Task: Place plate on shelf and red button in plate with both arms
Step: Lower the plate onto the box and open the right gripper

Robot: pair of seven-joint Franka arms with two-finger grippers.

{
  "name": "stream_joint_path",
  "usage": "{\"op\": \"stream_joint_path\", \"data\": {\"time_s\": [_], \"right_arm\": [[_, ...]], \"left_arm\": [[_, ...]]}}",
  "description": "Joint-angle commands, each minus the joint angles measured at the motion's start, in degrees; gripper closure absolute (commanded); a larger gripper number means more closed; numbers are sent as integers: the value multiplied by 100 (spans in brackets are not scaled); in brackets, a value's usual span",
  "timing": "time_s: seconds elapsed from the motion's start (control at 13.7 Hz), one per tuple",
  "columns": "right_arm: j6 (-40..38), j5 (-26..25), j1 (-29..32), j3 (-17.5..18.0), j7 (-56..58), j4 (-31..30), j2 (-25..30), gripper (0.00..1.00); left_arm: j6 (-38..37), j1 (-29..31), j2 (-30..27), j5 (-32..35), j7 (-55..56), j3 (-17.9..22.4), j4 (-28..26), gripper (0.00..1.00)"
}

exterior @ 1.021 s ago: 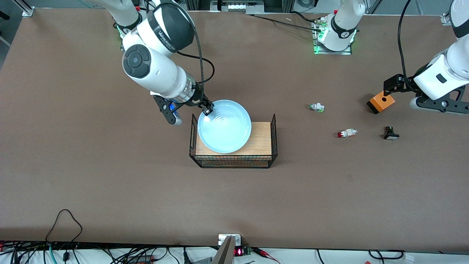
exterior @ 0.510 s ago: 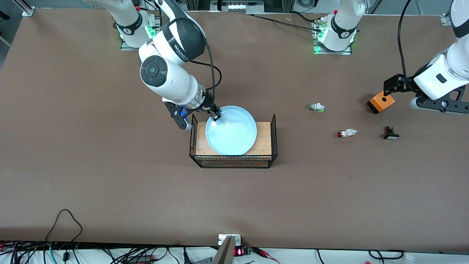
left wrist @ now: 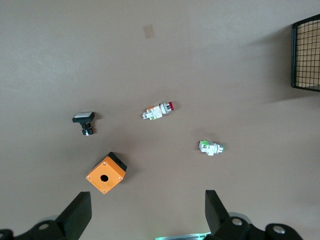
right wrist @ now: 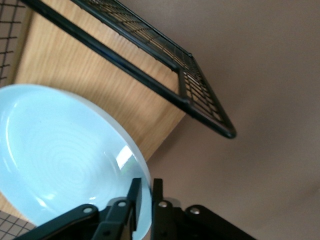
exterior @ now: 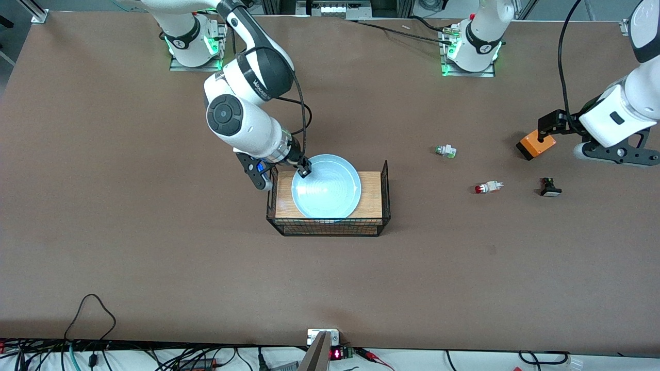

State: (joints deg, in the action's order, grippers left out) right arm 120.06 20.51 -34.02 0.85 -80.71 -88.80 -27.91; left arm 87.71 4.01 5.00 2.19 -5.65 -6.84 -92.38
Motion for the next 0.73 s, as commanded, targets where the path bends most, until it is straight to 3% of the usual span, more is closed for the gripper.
{"op": "stream_joint_path", "data": {"time_s": [0.0, 0.22, 0.44, 0.66], "right_arm": [[79, 32, -9, -68, 2, 30, 84, 0], [-34, 6, 70, -190, 37, 38, 452, 0], [-603, -90, 325, -226, 684, 126, 909, 0], [-1360, -1159, 562, -226, 2133, 144, 1270, 0]], "left_arm": [[71, 38, 89, 106, -723, 7, -17, 0], [-52, 82, 483, 115, -1812, 7, -78, 0], [438, 100, 617, 114, -2921, 7, -612, 0], [1525, 109, 617, 193, -4124, -2, -1438, 0]]}}
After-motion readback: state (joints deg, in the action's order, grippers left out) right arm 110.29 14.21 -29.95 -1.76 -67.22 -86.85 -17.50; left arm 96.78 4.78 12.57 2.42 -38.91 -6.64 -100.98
